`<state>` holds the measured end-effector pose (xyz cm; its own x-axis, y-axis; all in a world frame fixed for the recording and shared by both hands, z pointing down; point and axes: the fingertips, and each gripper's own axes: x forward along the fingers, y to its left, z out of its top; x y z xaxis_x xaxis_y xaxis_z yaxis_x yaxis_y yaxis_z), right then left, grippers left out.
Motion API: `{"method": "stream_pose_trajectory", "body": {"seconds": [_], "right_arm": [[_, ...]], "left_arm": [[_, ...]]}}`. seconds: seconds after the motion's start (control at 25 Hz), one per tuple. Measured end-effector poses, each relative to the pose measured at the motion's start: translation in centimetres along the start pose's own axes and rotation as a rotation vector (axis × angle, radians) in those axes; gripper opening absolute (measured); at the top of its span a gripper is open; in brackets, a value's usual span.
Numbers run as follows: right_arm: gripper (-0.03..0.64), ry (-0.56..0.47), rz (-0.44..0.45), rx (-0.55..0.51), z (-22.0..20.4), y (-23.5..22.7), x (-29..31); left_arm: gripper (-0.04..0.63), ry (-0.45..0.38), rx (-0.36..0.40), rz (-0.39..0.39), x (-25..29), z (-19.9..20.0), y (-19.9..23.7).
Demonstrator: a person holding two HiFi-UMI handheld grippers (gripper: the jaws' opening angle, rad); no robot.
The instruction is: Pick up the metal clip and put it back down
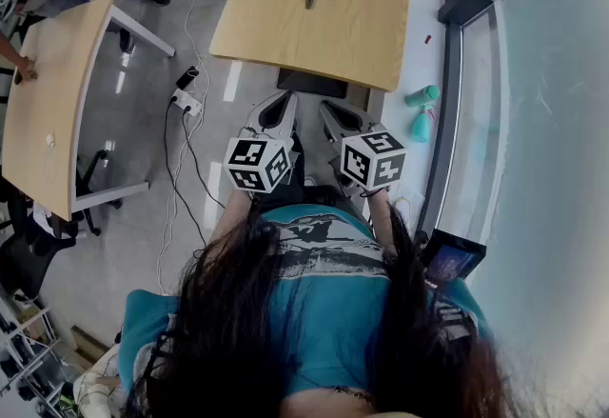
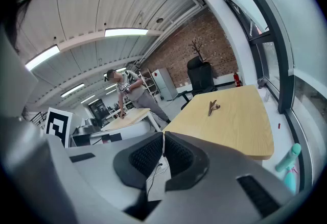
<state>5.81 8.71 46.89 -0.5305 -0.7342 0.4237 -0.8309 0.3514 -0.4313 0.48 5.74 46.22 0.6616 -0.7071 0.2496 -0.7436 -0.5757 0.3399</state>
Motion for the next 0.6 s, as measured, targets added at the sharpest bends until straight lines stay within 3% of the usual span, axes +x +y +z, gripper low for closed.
{"method": "stream_pose_trajectory", "body": {"seconds": [0.6], "right_arm": [[0.023, -0.044, -0.084, 0.062, 12.6, -5.7, 15.0]], "left_arm": [[0.003, -0.003, 0.069, -0.101, 13.6, 10.2, 12.3]]}}
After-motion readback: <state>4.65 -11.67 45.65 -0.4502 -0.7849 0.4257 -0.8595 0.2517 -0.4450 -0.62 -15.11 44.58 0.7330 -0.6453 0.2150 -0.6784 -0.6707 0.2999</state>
